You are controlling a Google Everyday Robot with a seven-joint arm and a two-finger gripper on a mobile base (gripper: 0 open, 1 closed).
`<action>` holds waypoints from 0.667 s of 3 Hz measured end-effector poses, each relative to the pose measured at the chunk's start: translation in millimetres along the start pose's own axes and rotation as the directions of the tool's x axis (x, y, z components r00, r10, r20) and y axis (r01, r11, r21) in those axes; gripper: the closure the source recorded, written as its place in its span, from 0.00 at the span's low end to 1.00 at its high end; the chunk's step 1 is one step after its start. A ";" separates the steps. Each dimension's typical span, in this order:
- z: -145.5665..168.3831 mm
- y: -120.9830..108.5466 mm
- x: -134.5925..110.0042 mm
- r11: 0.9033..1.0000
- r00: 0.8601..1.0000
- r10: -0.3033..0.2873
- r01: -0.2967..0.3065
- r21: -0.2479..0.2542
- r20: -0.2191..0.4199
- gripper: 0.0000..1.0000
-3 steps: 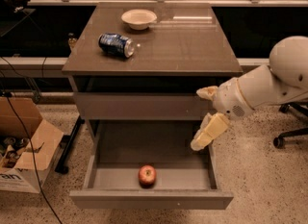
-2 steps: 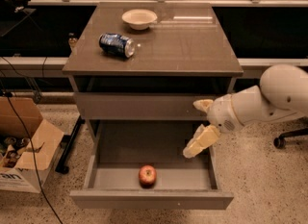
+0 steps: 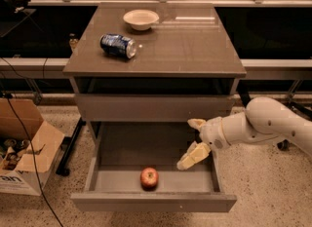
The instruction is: Pick apple from middle drawer and place on counter
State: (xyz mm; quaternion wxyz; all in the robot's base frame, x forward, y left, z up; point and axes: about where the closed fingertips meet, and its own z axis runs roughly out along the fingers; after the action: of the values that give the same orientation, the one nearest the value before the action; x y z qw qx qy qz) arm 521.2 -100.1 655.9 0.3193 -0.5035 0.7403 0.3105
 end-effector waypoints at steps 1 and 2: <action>27.6 -12.0 34.6 0.998 0.998 0.054 -0.052 -0.036 0.044 0.00; 35.6 -11.8 42.8 0.997 0.996 0.069 -0.067 -0.050 0.048 0.00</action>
Offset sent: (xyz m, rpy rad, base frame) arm 0.0056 -0.0009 -0.0440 0.0587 0.0455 -0.0105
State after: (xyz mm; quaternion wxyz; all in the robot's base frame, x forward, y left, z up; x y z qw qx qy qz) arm 525.6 -99.3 599.2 0.3147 -0.4778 0.7410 0.3516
